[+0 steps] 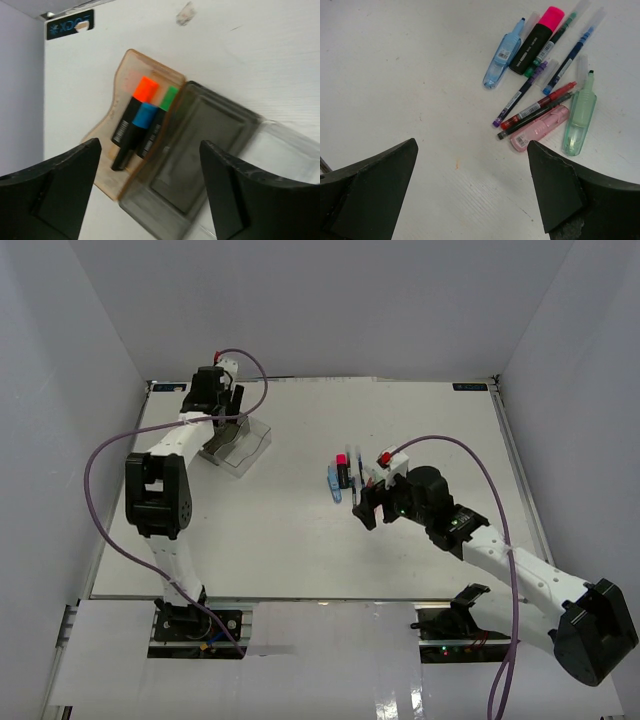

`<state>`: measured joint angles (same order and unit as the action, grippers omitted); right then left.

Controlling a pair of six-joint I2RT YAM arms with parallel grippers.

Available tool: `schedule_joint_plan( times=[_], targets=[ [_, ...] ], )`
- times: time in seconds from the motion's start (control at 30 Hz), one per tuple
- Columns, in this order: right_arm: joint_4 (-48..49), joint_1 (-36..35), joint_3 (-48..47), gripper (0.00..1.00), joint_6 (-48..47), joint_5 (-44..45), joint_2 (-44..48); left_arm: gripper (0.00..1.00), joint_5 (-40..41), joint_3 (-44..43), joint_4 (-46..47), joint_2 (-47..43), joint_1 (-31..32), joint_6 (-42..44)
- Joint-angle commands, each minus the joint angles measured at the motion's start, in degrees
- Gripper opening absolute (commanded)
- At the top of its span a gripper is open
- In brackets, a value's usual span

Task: Sort the stationery into containers
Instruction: Place the pen in the storage box, then pick up the pen from the center of the board.

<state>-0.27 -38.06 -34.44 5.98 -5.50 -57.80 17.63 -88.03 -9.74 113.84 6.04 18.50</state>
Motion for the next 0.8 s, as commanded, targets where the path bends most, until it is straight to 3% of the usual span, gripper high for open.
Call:
schedule_joint_plan(
  times=[0.0, 0.03, 0.1, 0.27, 0.33, 0.43, 0.6, 0.77],
  targets=[
    [-2.8, -0.1, -4.9, 0.97, 1.9, 4.7, -0.7, 0.92, -10.7, -2.9, -8.4, -12.2, 1.8, -17.7],
    [-3.4, -0.1, -5.9, 0.98, 2.3, 5.2, -1.3, 0.95, -13.2, -0.9, -10.2, -13.9, 1.9, -25.4],
    [-5.1, -0.1, -9.4, 1.00, 3.6, 7.9, -4.3, 0.98, -20.9, 2.4, -10.7, -19.3, 1.9, -30.3],
    [-7.9, -0.1, -17.6, 0.85, 6.0, 10.1, -15.5, 0.98, -26.8, 16.1, -10.6, -30.2, 1.8, -37.9],
    [-8.9, -0.1, -22.3, 0.80, 7.1, 10.4, -19.3, 0.98, -28.1, 20.0, -9.3, -33.0, 1.9, -38.0],
    [-10.8, -0.3, -28.6, 0.64, 8.2, 11.6, -27.0, 0.98, -28.4, 27.5, -6.3, -37.1, 1.9, -37.3],
    [-14.7, -0.5, -37.4, 0.54, 11.1, 14.8, -39.7, 0.98, -29.6, 35.5, -1.8, -41.1, 1.9, -36.8],
    [-16.8, -1.0, -44.2, 0.47, 13.0, 16.9, -49.1, 0.98, -27.2, 37.2, -0.7, -41.9, 1.8, -35.9]
  ],
)
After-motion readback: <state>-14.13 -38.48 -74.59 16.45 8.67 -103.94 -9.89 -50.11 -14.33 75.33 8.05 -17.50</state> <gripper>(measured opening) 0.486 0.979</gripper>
